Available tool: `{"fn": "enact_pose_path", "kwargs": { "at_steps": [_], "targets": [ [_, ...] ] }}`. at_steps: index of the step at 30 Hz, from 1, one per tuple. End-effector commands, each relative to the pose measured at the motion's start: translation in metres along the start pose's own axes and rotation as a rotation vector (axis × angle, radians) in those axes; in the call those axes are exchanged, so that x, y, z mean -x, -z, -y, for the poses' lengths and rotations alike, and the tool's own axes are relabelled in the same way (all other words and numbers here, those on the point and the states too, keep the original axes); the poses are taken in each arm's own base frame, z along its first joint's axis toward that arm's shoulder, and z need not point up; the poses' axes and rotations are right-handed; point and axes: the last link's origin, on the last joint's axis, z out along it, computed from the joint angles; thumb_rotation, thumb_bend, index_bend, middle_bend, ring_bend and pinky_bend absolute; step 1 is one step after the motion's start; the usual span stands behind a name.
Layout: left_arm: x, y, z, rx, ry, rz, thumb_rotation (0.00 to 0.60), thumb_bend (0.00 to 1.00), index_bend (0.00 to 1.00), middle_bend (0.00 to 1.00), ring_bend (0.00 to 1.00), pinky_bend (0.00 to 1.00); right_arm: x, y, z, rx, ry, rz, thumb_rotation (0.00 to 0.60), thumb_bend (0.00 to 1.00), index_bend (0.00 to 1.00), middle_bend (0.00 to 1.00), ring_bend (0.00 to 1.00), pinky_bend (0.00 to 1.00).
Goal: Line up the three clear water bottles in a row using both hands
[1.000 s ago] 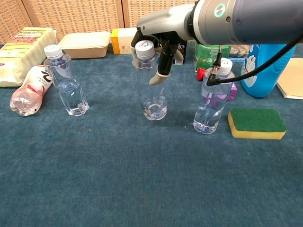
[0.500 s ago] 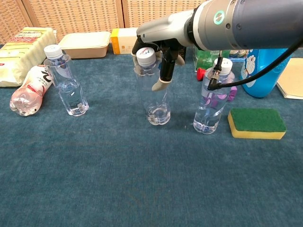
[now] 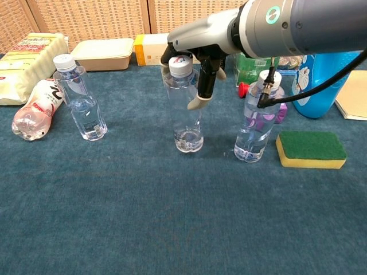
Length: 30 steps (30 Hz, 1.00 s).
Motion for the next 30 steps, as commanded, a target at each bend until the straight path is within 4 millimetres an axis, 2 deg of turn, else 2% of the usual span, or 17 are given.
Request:
{"fn": "enact_pose_path", "kwargs": {
  "at_steps": [1,13,15,21,23,26,27,30],
  "targets": [
    [0.0,0.0,0.0,0.001,0.0,-0.001,0.6,0.07,0.0,0.0,0.0,0.05,-0.004,0.004,0.0,-0.008,-0.002,-0.004,0.6,0.4,0.25,0.22,0.23,0.62],
    [0.0,0.002,-0.001,0.006,0.003,-0.002,0.6,0.07,0.0,0.0,0.0,0.05,-0.012,0.012,0.001,-0.018,0.0,-0.02,0.6,0.4,0.21,0.19,0.2,0.61],
    [0.0,0.001,0.0,0.007,0.003,0.0,0.6,0.07,0.0,0.0,0.0,0.05,-0.03,0.024,-0.003,-0.009,-0.002,-0.069,0.6,0.39,0.21,0.19,0.2,0.61],
    [0.001,0.001,-0.001,0.009,0.001,0.005,0.6,0.07,0.0,0.0,0.0,0.05,-0.051,0.048,-0.013,0.003,0.005,-0.125,0.6,0.38,0.2,0.18,0.19,0.6],
    [0.001,0.001,-0.001,0.01,0.001,0.006,0.6,0.07,0.0,0.0,0.0,0.05,-0.056,0.056,-0.017,0.012,0.007,-0.14,0.6,0.34,0.19,0.17,0.17,0.54],
    [0.002,0.0,-0.001,0.015,0.003,0.007,0.6,0.07,0.0,0.0,0.0,0.05,-0.061,0.074,-0.034,0.045,0.014,-0.168,0.6,0.19,0.14,0.11,0.1,0.41],
    [0.003,-0.003,-0.002,0.024,0.006,0.007,0.6,0.07,0.0,0.0,0.0,0.05,-0.06,0.09,-0.057,0.111,0.003,-0.187,0.6,0.14,0.12,0.09,0.08,0.37],
    [0.004,-0.007,-0.002,0.031,0.015,0.001,0.6,0.07,0.0,0.0,0.0,0.05,-0.054,0.117,-0.083,0.134,-0.009,-0.243,0.6,0.06,0.09,0.05,0.03,0.32]
  ]
}}
